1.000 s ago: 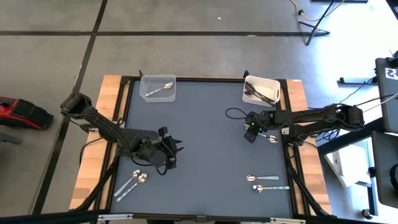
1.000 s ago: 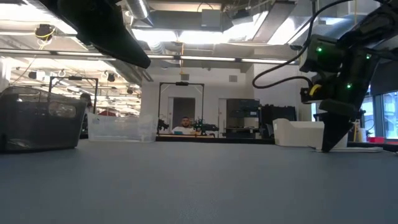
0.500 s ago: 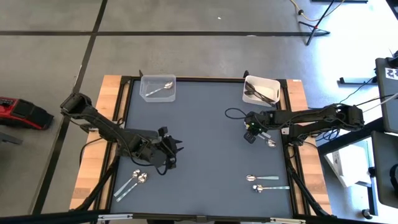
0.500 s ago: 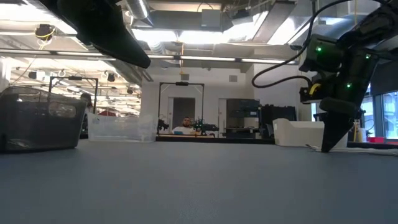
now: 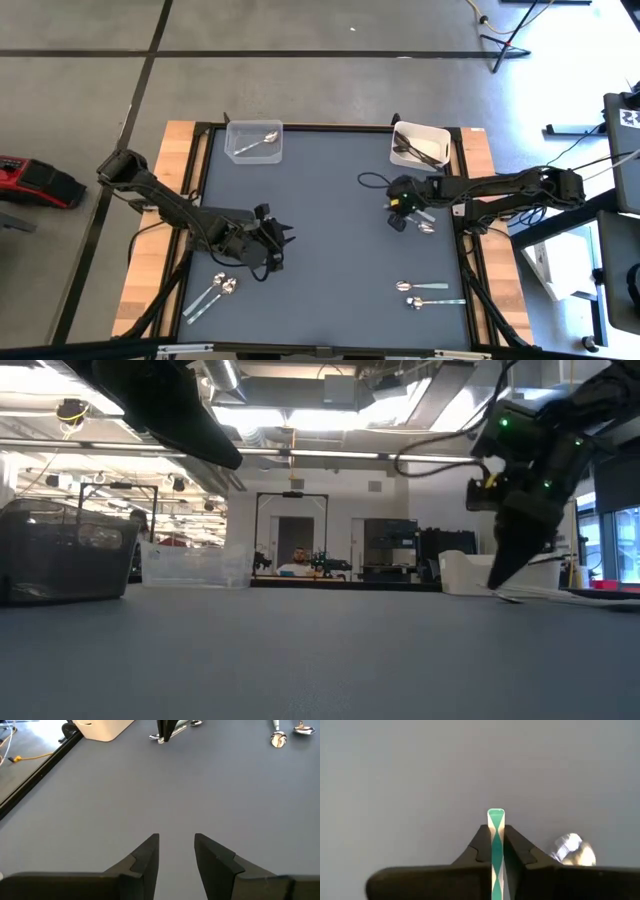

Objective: Sort silverware by color (type)
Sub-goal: Put the green spoon into the transparent bin

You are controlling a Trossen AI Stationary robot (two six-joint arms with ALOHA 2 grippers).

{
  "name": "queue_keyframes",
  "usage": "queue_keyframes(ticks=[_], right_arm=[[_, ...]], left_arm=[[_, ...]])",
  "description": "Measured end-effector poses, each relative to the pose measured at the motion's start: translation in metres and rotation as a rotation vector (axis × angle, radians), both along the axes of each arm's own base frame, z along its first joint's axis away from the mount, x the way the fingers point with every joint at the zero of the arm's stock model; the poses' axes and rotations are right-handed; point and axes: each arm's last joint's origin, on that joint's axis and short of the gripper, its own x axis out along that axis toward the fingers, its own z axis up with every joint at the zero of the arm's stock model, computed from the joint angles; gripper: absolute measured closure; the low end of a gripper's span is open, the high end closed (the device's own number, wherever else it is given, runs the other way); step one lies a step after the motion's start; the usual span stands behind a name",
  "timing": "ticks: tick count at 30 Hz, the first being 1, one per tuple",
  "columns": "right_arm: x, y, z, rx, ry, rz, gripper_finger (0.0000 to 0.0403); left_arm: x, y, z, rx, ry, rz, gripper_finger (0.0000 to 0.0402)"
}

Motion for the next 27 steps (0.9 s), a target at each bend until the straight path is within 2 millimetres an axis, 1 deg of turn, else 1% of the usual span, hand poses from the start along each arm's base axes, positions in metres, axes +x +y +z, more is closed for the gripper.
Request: queue_keyframes(ticks=[3,8,15,18,21,24,27], right_arm=[[0.006,0.000,0.004,-0.014,-0.067,0.043,0.0397],[0.016,-0.002,0.009,-0.072,-0.173,0.093,0.0374],[0.034,-0.005,-0.004,-0.096,-0.233,0.120,0.0344],[0.044,-0.006,-0.009,-0.079,-0.289,0.167,0.0317],[0.051,-0.005,-0.008,-0.046,-0.348,0.218,0.0276],[0.054,-0.005,-0.001,-0.064,-0.300,0.265,0.0237],[0.050,-0.005,0.008,-0.037,-0.179,0.274,0.0212]], left_arm=[[0.000,0.000,0.000,0.000,0.000,0.000,0.0282],[0.000,0.000,0.000,0.000,0.000,0.000,0.0282],[0.000,0.000,0.000,-0.002,-0.004,0.000,0.0282],[0.000,0.000,0.000,-0.003,-0.007,0.000,0.0282],[0.000,0.000,0.000,-0.011,-0.003,-0.008,0.0282],[0.001,-0.002,0.000,-0.035,0.009,-0.036,0.0282],[0.001,-0.002,0.000,-0.043,0.014,-0.047,0.0282]])
